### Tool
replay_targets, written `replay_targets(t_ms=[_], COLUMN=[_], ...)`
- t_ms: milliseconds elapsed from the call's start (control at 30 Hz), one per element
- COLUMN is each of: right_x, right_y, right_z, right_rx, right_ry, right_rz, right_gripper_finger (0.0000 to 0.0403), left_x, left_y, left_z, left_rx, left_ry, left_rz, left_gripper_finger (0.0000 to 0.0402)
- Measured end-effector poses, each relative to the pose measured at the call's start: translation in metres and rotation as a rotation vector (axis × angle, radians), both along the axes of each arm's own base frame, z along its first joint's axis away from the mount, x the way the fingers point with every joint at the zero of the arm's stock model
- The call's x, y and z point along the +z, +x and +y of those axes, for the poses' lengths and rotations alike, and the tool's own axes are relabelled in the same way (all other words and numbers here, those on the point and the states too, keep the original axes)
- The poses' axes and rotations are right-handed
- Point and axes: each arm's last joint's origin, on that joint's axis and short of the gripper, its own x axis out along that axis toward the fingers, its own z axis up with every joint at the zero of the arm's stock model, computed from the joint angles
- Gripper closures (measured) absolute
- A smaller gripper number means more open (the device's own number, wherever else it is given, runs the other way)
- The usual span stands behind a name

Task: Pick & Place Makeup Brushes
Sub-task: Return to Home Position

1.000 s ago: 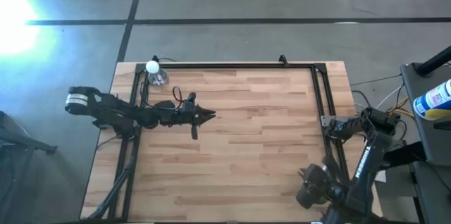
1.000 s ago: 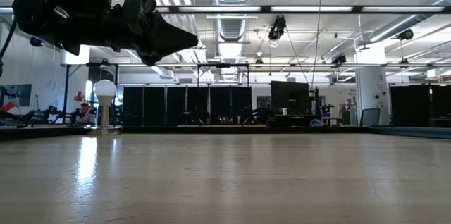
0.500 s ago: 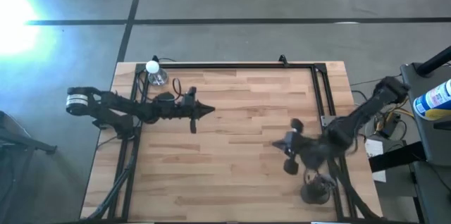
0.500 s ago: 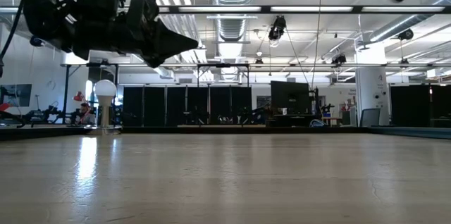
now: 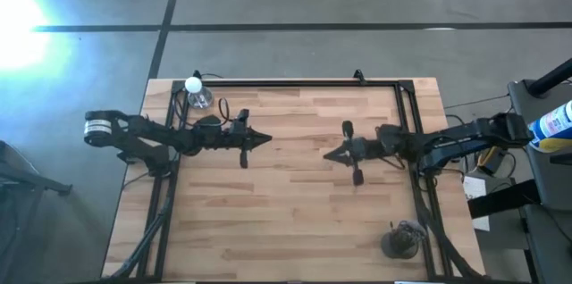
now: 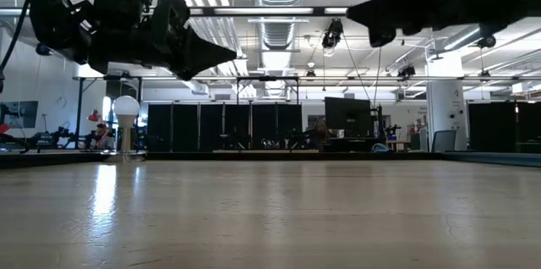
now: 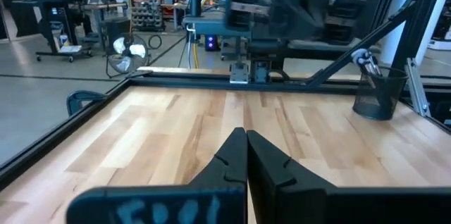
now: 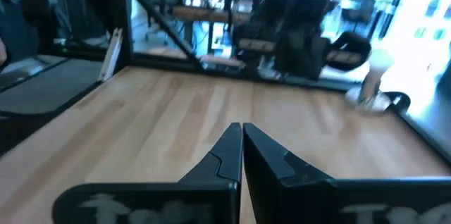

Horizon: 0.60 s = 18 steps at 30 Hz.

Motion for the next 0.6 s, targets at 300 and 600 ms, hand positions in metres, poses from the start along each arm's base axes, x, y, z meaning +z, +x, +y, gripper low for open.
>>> replay_targets(t_ms=[300, 600], right_x=[-0.028, -0.048], right_y=[-0.013, -0.048], right_z=[-0.025, -0.027], right_rx=[-0.035, -0.086], right_ry=[-0.085, -0.104], right_rz=[-0.132, -0.154], right_gripper_finger=[0.0395, 0.0394], left_x=[-0.024, -0.037], left_y=[-0.026, -0.070], left_z=[-0.005, -0.014], left_rx=[0.005, 0.042], left_ry=[0.002, -0.017], left_rz=[0.027, -0.034], left_gripper_finger=[0.0401, 0.0401])
